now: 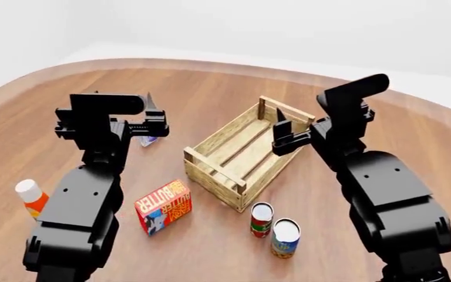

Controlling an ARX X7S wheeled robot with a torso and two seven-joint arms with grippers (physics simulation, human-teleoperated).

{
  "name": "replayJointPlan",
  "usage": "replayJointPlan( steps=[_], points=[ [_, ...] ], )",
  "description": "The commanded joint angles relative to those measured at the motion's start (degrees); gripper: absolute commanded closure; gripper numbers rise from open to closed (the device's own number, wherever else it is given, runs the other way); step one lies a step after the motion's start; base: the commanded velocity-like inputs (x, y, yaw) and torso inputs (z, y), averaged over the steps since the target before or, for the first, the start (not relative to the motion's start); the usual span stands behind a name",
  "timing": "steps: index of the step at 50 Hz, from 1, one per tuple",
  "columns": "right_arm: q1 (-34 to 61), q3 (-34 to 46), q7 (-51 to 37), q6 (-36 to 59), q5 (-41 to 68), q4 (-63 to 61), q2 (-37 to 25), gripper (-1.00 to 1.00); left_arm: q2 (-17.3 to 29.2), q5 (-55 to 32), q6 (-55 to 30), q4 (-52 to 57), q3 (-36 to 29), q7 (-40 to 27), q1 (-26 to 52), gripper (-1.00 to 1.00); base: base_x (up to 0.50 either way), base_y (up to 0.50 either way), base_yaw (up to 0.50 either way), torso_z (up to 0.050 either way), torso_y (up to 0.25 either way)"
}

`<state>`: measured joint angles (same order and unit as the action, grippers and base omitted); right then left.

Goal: Pick up the ketchup, and put it in the wooden tray.

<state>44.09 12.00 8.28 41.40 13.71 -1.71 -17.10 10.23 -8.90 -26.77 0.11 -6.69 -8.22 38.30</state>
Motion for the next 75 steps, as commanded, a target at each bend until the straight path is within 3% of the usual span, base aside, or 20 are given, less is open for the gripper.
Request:
replayJointPlan(
  steps=[1, 28, 43, 59, 75],
  points=[
    [0.5, 1.5, -0.2, 0.9, -0.6, 0.2, -0.2, -1.00, 0.4, -0.4, -0.2, -0.2, -0.1, -0.3, 0.3, -1.00, 0.00, 0.00, 0.00, 0.000, 0.000],
    [0.0, 1.2, -0.6, 1.7, 0.5, -0.9, -0.4, -1.00, 1.0, -1.6, 0.1, 0.1, -0.1, -0.9, -0.4, -1.00, 0.39, 0.10, 0.00, 0.000, 0.001],
    [-2.6, 0.7, -1.2, 4.5, 1.8, -6.5, -1.7, -1.00, 5.2, -6.2, -7.8, 13.6, 3.1, 0.1, -3.9, -1.00, 0.00, 0.00, 0.00, 0.000, 0.000],
    [-4.5, 0.6, -0.5, 4.8, 2.9, -8.7, -2.7, -1.00, 14.2, -11.7, -23.4, 33.7, 17.0, -3.3, -13.5, -1.00, 0.00, 0.00, 0.00, 0.000, 0.000],
    [-3.1, 1.8, -0.3, 3.7, 2.5, -6.7, -2.3, -1.00, 20.2, -18.1, -39.7, 42.8, 33.1, -3.1, -19.8, -1.00, 0.00, 0.00, 0.00, 0.000, 0.000]
  ],
)
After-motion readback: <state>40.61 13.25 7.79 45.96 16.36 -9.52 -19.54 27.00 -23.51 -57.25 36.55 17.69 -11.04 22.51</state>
